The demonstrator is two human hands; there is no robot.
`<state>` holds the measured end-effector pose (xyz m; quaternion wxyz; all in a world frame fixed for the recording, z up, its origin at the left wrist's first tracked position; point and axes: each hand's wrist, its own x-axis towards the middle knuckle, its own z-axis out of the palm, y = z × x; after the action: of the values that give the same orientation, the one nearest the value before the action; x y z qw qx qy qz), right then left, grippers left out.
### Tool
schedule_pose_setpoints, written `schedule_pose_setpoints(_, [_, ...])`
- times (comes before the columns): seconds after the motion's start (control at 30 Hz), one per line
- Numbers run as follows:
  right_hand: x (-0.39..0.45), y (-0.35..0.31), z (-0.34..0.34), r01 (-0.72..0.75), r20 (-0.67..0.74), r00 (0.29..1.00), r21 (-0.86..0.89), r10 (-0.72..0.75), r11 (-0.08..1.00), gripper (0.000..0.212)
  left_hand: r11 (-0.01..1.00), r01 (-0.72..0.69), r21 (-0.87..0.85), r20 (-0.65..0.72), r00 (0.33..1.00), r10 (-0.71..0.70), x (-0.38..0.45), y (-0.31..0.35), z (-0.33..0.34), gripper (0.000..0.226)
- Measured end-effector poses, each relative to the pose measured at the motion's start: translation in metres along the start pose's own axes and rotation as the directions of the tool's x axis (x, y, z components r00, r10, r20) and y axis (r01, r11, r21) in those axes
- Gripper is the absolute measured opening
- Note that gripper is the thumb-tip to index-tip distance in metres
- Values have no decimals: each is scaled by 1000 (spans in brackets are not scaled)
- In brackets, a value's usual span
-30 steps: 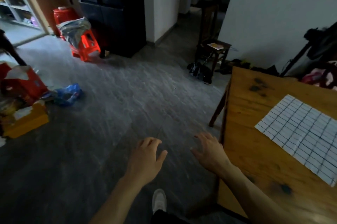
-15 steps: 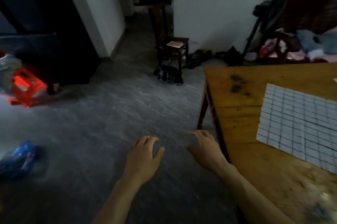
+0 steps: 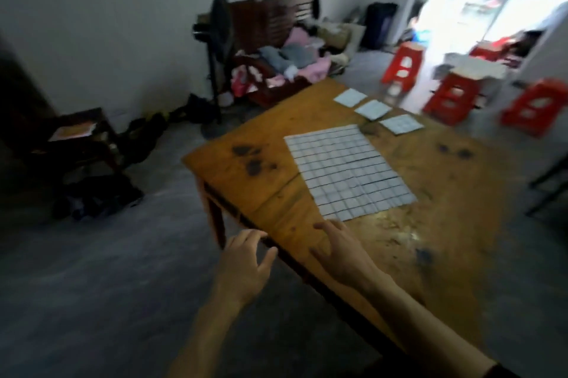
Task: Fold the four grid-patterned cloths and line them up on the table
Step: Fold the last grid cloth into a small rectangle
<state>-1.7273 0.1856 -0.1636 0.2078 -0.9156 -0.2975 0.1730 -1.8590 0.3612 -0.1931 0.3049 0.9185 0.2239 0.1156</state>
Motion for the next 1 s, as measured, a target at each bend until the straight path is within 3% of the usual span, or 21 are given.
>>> schedule_pose_setpoints(0.23, [-6,23,0,-231,-122,964,50,235,972,51,977,-211,-23,160,964,212,53,8,26,38])
schedule_pose_setpoints(0.4, [16,54,4,-349,-177,917,83,358,933,51,956,-293,14,294,915,276,97,17,59,38])
schedule_pose_setpoints(0.63, [79,113,5,-410,-162,885,172,436,896,51,955,-287,78,410,882,232,150,28,112,40])
schedule_pose_setpoints(1.0, [139,164,13,-430,-92,896,63,435,901,58,927,-343,153,460,855,240,215,46,184,46])
